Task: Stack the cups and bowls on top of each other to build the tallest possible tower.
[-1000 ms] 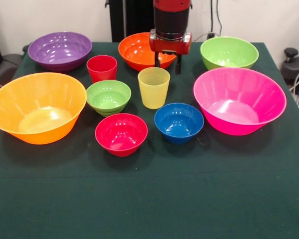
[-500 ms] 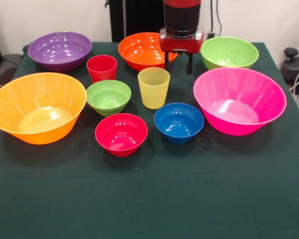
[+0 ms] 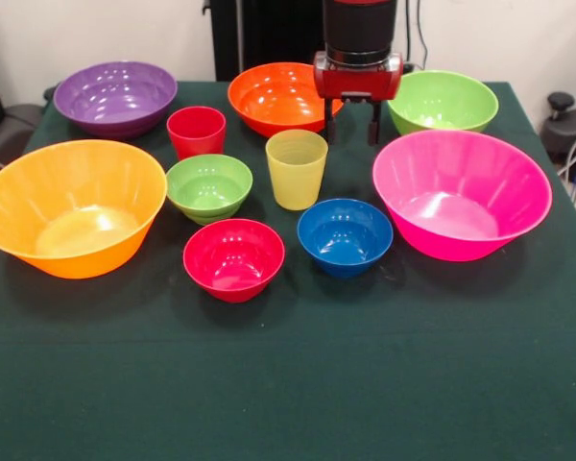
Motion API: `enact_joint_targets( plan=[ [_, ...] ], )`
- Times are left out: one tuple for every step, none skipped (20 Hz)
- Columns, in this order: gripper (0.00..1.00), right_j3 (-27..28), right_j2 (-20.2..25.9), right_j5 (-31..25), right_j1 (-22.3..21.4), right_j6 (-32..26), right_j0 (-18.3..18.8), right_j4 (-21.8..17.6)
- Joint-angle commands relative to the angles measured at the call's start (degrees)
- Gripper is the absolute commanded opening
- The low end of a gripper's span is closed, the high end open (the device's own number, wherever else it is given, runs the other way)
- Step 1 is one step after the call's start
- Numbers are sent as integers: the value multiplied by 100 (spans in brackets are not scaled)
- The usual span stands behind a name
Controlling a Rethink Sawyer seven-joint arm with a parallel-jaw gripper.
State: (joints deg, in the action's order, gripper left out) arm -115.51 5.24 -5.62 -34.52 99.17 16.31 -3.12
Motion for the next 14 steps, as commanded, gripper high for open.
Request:
enact_joint_targets(
  plan=[
    [100, 622, 468, -984, 24, 592, -74, 287],
    [100, 665, 458, -1060, 16, 599, -87, 301],
    [100, 683, 445, -1085, 5, 605, -101, 294],
    [100, 701, 433, -1110, -7, 611, -115, 288],
    [100, 735, 411, -1127, -14, 617, -136, 275],
    [100, 765, 352, -1178, -29, 621, -185, 258],
    [100, 819, 314, -1257, -43, 608, -221, 245],
    [100, 823, 284, -1373, -104, 603, -246, 240],
    [100, 837, 288, -1453, -139, 607, -243, 242],
    [100, 824, 311, -1580, -212, 621, -222, 278],
    [100, 819, 324, -1649, -252, 631, -216, 294],
    [100, 819, 352, -1727, -291, 646, -205, 328],
    [100, 830, 364, -1789, -315, 657, -204, 356],
    [100, 841, 375, -1852, -339, 667, -203, 384]
  ],
)
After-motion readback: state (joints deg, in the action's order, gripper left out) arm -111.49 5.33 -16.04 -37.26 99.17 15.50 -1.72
